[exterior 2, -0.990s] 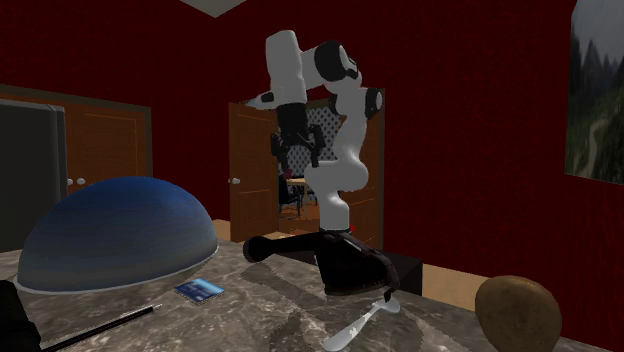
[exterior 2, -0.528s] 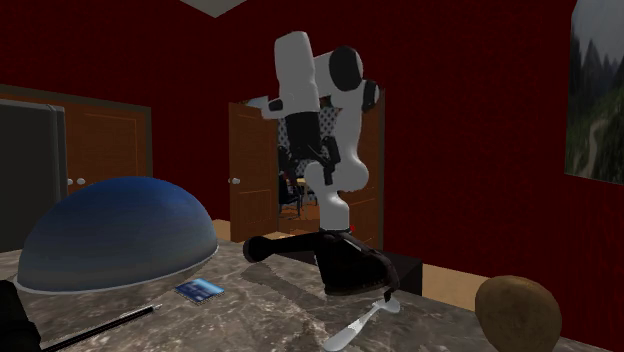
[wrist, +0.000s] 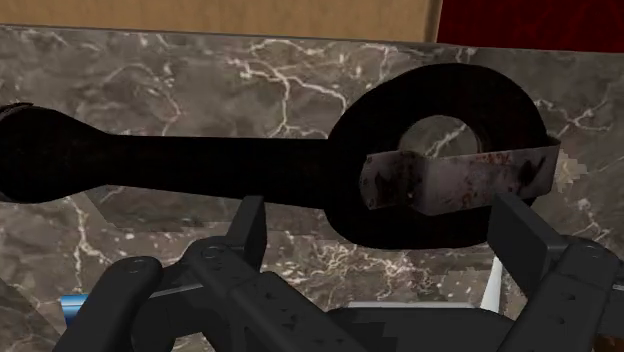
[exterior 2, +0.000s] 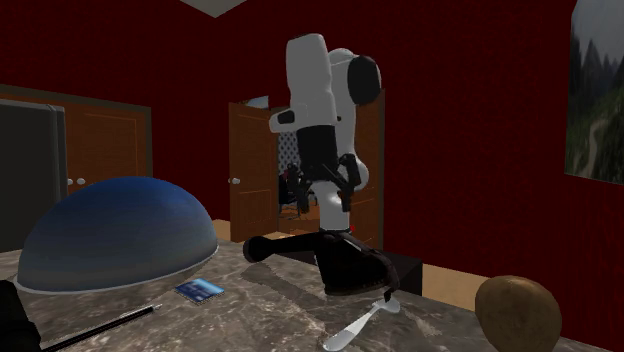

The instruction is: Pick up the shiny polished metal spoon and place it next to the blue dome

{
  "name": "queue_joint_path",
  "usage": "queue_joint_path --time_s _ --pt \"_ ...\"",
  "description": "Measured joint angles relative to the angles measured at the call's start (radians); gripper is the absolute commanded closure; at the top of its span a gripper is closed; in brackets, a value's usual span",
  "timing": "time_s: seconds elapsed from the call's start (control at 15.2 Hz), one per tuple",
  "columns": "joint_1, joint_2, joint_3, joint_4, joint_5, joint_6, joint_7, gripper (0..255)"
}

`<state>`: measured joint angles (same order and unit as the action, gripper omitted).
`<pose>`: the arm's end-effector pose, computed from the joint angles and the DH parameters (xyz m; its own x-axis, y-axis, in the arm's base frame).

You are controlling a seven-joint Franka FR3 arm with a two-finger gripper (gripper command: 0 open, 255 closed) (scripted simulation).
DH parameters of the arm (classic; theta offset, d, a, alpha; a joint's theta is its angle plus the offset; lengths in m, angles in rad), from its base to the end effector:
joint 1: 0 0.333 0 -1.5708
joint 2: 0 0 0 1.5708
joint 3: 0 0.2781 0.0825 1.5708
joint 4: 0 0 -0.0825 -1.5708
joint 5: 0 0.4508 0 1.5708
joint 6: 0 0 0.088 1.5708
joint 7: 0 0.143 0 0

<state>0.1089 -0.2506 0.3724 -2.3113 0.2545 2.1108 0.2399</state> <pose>0.4758 0.2644 0.3366 0.9945 0.1051 -0.0016 0.1039 -0.9853 -0.1355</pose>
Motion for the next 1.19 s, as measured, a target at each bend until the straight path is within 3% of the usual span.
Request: queue_joint_path --time_s 0.53,0.86,1.19 --pt "0.022 0.302 0.08 0.197 -0.141 0.152 0.184 0" --pt "0.075 0.495 0.08 0.361 -0.267 0.197 0.304 0" --pt "0.102 0.563 0.071 0.384 -0.308 0.242 0.342 0"
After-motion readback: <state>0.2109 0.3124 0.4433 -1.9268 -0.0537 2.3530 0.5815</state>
